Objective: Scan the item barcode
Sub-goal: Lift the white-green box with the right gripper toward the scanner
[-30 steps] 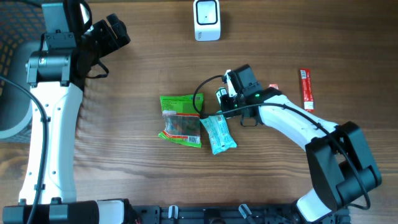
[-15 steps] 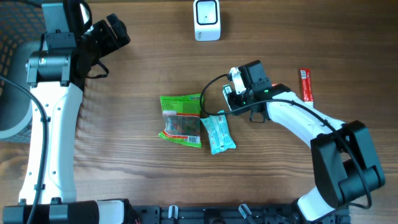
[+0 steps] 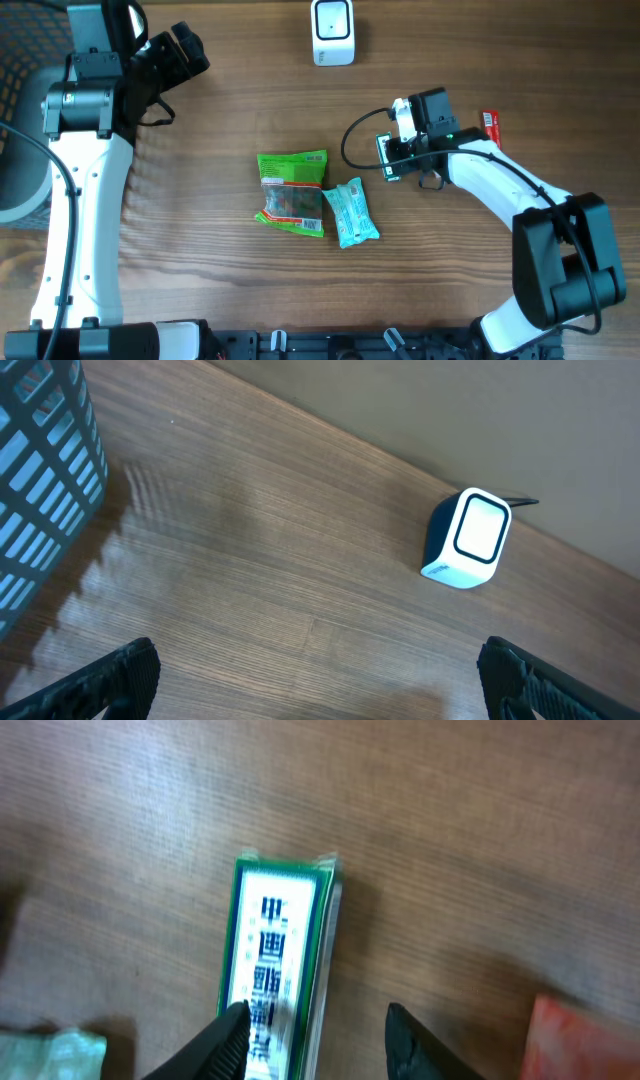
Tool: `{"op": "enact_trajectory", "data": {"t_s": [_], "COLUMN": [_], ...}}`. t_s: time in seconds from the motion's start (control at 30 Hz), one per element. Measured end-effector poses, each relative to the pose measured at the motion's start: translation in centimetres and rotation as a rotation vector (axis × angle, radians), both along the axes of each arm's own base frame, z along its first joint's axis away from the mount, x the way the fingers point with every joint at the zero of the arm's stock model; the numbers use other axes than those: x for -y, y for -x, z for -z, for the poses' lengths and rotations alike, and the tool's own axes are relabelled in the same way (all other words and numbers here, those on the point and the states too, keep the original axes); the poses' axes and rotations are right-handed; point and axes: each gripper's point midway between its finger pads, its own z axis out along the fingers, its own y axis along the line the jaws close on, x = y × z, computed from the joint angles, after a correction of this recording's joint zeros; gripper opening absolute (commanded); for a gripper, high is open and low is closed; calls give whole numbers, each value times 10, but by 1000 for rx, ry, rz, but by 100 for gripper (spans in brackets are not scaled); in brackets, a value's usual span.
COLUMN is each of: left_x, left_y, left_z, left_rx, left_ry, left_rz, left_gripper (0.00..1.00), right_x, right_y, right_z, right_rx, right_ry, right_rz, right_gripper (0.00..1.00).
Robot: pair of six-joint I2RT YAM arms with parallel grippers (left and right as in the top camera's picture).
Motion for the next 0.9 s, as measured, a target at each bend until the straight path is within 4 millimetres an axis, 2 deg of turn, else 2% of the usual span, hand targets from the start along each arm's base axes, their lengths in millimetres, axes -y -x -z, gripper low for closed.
{"op": "enact_trajectory", "data": {"t_s": [0.07,0.23,0.4,0.7,0.9], "left_x": [0,0,0,0,0], "left_y": [0,0,0,0,0], "left_z": [0,0,0,0,0], "left_rx": [0,0,0,0,0], "left_ry": [0,0,0,0,0], "left_rz": [0,0,0,0,0], "left_gripper": [100,100,100,100,100], "right_x": [-4,-36,-17,-16,-14], "right_y": [3,20,13,8,9], "right_z": [-3,-9,5,3,4], "right_rx": [-16,-27,15,37,36], "right_ry": [5,16,103,111,121], "right_rz": [-13,-42,50,64,68], "right_gripper": [49,49,52,56,53]}}
